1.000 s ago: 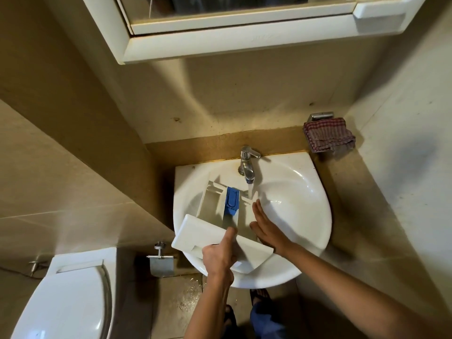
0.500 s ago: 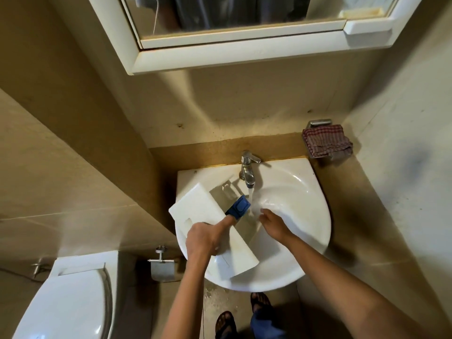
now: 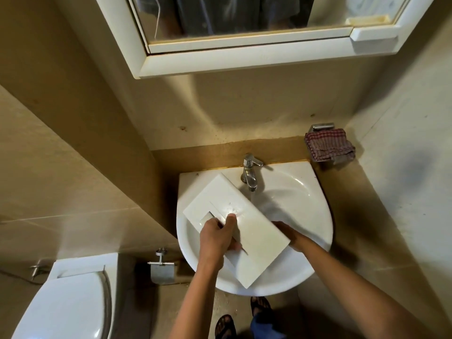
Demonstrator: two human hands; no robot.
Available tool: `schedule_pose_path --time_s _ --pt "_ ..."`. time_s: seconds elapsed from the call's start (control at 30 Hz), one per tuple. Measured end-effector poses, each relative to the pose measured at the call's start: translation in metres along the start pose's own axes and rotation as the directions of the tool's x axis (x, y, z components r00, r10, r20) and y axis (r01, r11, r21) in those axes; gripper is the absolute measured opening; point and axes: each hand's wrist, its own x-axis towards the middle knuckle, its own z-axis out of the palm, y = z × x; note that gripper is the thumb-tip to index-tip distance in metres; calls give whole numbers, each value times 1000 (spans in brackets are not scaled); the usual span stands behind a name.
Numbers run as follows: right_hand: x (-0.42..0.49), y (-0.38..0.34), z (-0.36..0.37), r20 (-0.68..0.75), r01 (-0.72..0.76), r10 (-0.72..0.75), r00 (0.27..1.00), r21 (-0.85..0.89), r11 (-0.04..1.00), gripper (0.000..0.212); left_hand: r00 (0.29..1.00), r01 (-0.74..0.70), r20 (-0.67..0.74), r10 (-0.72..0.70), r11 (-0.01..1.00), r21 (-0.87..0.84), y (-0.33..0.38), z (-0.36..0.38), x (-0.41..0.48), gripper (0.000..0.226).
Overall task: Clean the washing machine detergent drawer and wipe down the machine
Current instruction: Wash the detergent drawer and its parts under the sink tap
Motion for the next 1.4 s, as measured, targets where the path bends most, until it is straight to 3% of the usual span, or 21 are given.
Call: schedule_pose_path --time_s 0.07,0.17,0.27,0.33,0.5,0.6,0.7,0.77,0.83,0.93,1.0,1.1,1.17,1.23,1.33,1.4 --pt "-11 -3 -5 -11 32 -32 999 76 997 13 998 58 -11 -59 991 -124 -3 8 -6 28" --pt "-11 -1 -13 -13 51 -50 999 300 952 26 992 124 6 -130 932 -340 0 22 -11 14" --pt "-6 0 -25 -6 8 -5 1000 640 768 49 989 142 36 -140 884 -445 4 37 -1 15" --pt "-4 0 -31 -2 26 -35 999 716 698 55 990 139 40 -136 871 -471 4 48 9 17" --pt "2 -14 -28 -38 82 -73 997 510 856 42 980 188 42 -195 831 -523 5 73 26 23" --pt "6 -24 -32 -133 113 -56 990 475 873 36 978 206 90 -186 844 -495 10 82 30 22" --pt "11 -28 -42 -188 75 30 982 527 846 31 968 200 214 -130 915 -349 23 76 32 10" --pt "15 -32 -53 -158 8 90 983 534 845 31 952 159 287 -109 975 -155 31 59 35 16" --pt "16 -37 -61 -135 -65 150 979 492 868 30 979 65 197 -49 995 -76 32 36 45 20" --pt "19 -45 -69 -84 -133 193 978 467 874 32 997 -26 -79 16 992 -123 25 2 62 18" --pt "23 -50 -71 -33 -147 183 983 466 873 31 992 52 -114 -62 995 -89 22 -10 76 31" --pt "29 -52 -76 -30 -175 201 979 380 908 35 976 217 -4 -218 968 128 27 -24 102 50" --pt "29 -51 -81 -61 -200 225 972 282 939 37 945 295 77 -318 930 219 29 -31 117 49" --pt "32 -50 -84 -39 -218 237 971 267 939 29 913 333 185 -364 926 178 23 -28 125 45" --pt "37 -57 -83 13 -255 262 965 281 925 20 866 386 375 -330 919 -83 -3 -10 126 36" --pt "40 -66 -82 58 -282 278 959 293 913 23 820 465 495 -287 838 -284 -16 5 123 40"
